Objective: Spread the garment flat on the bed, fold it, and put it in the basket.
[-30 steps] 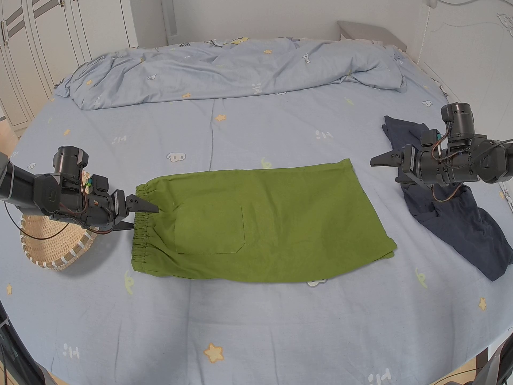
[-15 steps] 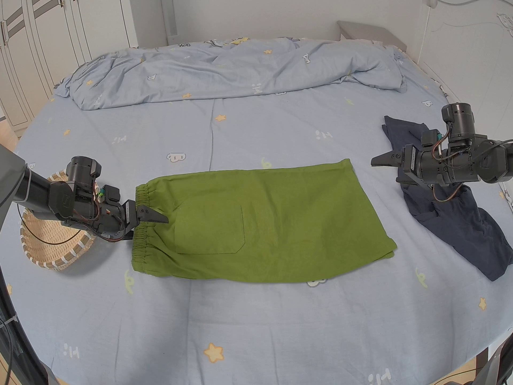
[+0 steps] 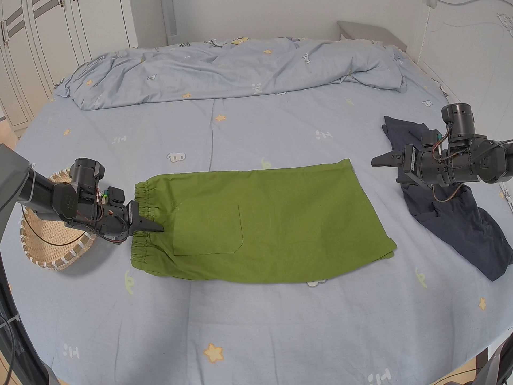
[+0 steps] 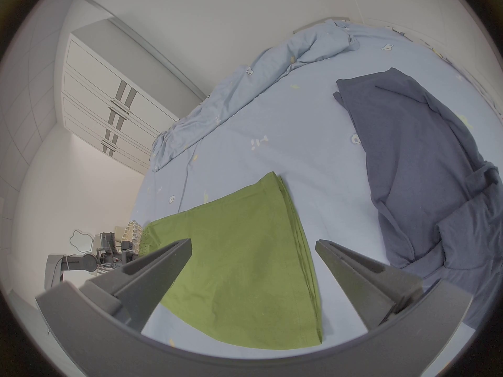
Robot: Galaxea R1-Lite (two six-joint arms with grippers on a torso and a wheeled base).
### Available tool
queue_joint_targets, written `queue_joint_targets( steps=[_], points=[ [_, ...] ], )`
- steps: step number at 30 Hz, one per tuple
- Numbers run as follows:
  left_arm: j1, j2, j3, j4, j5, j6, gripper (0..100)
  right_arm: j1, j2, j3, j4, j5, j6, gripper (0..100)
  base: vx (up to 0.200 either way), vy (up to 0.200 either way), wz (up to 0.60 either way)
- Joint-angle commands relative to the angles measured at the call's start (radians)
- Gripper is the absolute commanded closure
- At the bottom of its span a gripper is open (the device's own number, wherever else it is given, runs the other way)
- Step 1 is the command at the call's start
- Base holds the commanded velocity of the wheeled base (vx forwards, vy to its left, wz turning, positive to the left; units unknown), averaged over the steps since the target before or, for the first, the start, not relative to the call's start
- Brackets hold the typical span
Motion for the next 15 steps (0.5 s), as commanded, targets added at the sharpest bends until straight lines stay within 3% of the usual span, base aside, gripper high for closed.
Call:
queue_joint_targets(
  steps=[1, 3, 11, 15],
  points=[
    [0.006, -0.002, 0.001, -0.001, 0.001, -0.001, 100, -0.007, 0.023, -0.001, 0.001, 0.001, 0.000, 0, 0.000, 0.000, 0.00],
    [0.004, -0.005, 0.001, -0.001, 0.001, -0.001, 100, -0.025, 0.044, -0.003, 0.002, 0.001, -0.008, 0, 0.000, 0.000, 0.00],
    [0.001, -0.029, 0.005, -0.001, 0.001, -0.001, 100, -0.047, 0.170, -0.007, 0.159, 0.001, -0.184, 0, 0.000, 0.000, 0.00],
    [0.003, -0.031, 0.005, -0.001, 0.001, 0.001, 100, -0.041, 0.175, -0.001, 0.165, 0.001, -0.195, 0, 0.000, 0.000, 0.00]
  ],
)
